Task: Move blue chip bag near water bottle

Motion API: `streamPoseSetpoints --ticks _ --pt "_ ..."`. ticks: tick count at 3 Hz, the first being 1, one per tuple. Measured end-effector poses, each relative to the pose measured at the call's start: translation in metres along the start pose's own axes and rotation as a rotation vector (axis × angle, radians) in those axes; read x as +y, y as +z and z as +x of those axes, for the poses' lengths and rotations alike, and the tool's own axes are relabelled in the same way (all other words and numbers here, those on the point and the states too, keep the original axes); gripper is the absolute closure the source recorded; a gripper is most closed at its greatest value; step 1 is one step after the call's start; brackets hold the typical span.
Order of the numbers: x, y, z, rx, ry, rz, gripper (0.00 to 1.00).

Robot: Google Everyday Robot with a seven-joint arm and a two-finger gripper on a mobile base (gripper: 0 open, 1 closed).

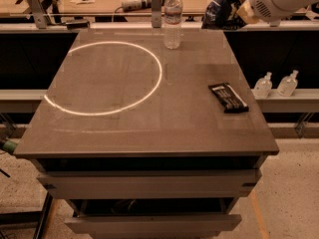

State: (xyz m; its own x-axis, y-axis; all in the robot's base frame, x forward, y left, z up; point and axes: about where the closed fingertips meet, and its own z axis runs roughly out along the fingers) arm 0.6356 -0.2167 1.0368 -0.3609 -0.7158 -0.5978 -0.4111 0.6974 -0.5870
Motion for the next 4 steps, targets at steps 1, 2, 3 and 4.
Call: streamPoseSetpoints --ticks 1,2,3,4 --pt "-0.019 0.029 -0.009 0.054 -0.034 -0.038 1.0" --pt "-0.023 0.064 -0.018 0.106 -0.071 -0.111 1.0" --pt "-0.023 0.09 -0.017 0.145 -0.09 -0.153 1.0" --pt "-0.021 0.114 -0.008 0.152 -0.095 -0.158 1.0"
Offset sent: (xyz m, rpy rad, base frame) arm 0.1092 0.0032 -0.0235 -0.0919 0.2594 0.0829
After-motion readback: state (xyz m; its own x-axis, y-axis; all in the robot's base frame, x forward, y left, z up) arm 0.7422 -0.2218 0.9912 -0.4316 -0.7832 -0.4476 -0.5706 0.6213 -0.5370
